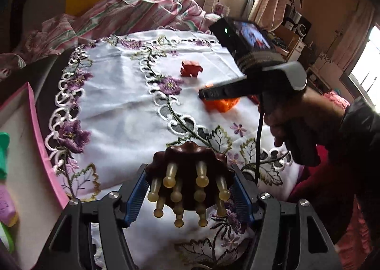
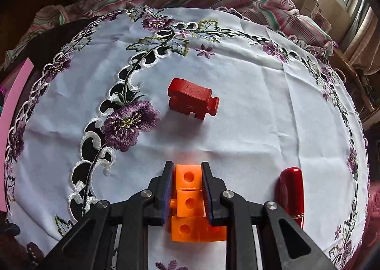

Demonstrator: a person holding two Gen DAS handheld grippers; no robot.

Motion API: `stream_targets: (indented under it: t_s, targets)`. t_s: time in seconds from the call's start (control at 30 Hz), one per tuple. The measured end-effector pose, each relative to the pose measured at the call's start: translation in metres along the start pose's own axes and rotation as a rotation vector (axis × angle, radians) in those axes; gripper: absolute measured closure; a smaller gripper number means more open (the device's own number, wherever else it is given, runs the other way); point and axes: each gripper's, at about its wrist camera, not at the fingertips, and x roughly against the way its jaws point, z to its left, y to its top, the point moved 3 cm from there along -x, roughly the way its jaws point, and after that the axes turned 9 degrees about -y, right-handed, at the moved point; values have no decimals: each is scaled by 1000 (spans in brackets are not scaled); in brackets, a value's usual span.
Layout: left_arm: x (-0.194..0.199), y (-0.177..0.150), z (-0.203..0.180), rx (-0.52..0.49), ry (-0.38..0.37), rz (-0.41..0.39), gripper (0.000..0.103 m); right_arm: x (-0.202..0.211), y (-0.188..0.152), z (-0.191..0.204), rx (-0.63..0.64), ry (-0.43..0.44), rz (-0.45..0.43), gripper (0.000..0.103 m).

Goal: Organize rigid objects
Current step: 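Lift the brown spiky toy with left gripper while right gripper lifts orange block, then carry the brown spiky toy into the tray and open the left gripper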

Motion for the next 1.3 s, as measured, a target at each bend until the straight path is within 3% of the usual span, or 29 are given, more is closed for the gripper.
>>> stream_targets:
  t_s: [0.33,0.77,1.07,1.3]
  targets:
    - [58,25,32,90,139,-126,36,-2,1,3,11,-10,-9,82]
    - [92,12,81,221,248,-168,36,-1,-2,7,25,-25,-25,82]
    - [106,-7,119,335,264,-167,36,-2,-2,5,8,-16,-15,81]
    - [126,-22,166,483,222,-198,36,-1,-1,7,29,-32,-21,82]
